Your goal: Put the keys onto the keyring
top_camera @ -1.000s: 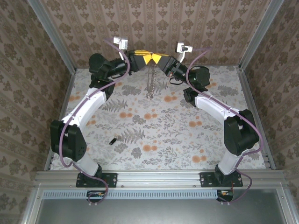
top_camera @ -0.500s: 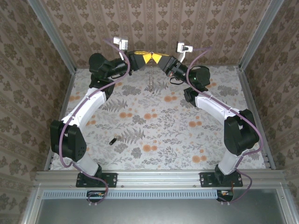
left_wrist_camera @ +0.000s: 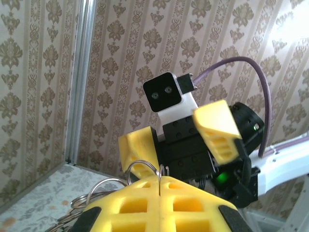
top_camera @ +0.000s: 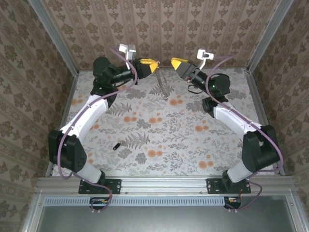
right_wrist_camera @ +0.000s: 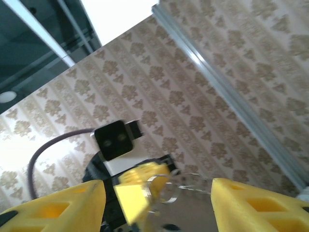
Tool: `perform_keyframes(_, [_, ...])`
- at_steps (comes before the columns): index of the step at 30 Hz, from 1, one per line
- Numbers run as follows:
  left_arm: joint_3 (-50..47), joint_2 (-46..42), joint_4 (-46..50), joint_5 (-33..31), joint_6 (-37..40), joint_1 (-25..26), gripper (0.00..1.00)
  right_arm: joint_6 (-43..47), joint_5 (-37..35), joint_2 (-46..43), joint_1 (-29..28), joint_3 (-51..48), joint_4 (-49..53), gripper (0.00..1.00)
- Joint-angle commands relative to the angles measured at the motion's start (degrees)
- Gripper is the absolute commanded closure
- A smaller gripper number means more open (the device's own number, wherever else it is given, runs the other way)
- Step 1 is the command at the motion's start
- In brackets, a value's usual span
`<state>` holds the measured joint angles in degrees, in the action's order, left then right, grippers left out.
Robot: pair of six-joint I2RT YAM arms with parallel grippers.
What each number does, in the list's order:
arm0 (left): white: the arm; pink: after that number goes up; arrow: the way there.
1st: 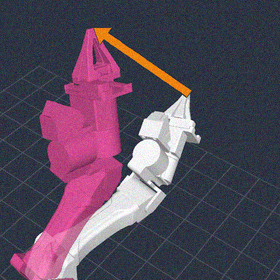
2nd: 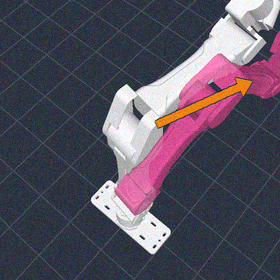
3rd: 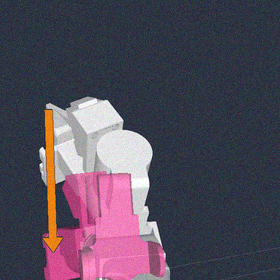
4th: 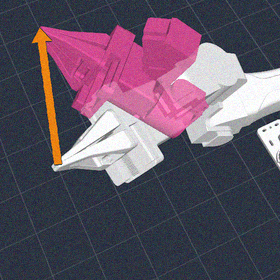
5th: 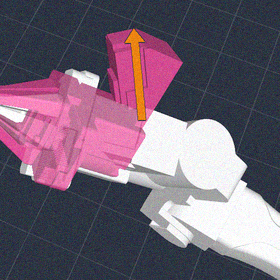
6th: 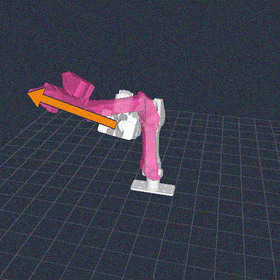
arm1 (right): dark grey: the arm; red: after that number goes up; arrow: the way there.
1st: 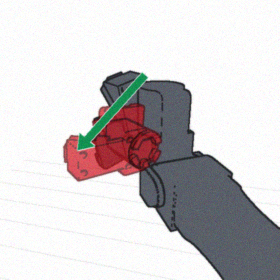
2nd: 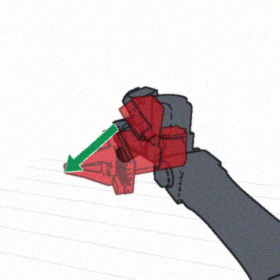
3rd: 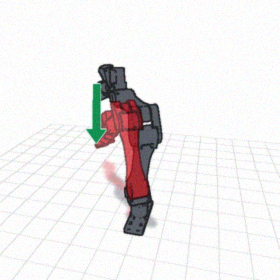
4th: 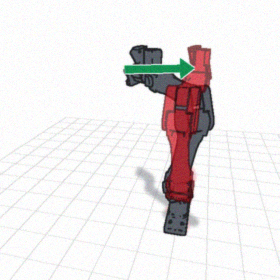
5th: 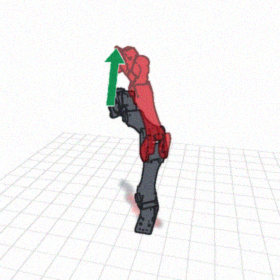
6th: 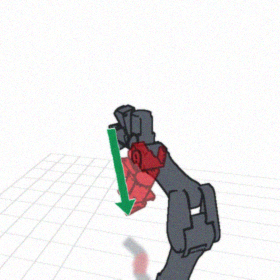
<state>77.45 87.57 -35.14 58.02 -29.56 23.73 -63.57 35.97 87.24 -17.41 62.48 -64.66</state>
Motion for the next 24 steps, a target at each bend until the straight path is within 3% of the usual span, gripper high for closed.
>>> perform_keyframes(1, [-2.1,-4.5,-2.7,-2.9,9.4,0.4,1.0,2.9,-2.4,-4.5,1.3,-3.9,3.7,0.37])
perform_keyframes(7, [-3.8,-6.8,-0.2,-5.3,15.9,1.0,1.0,6.3,-3.0,-9.6,1.7,-9.0,10.1,0.36])
perform_keyframes(18, [-6.3,-10.8,3.7,-11.0,23.6,1.3,1.0,6.6,-2.7,-11.1,1.2,-13.9,15.5,0.35])
perform_keyframes(24, [-8.3,-13.2,7.4,-18.5,27.1,1.2,1.0,12.4,-4.0,-13.4,-3.7,-17.4,28.6,0.35])
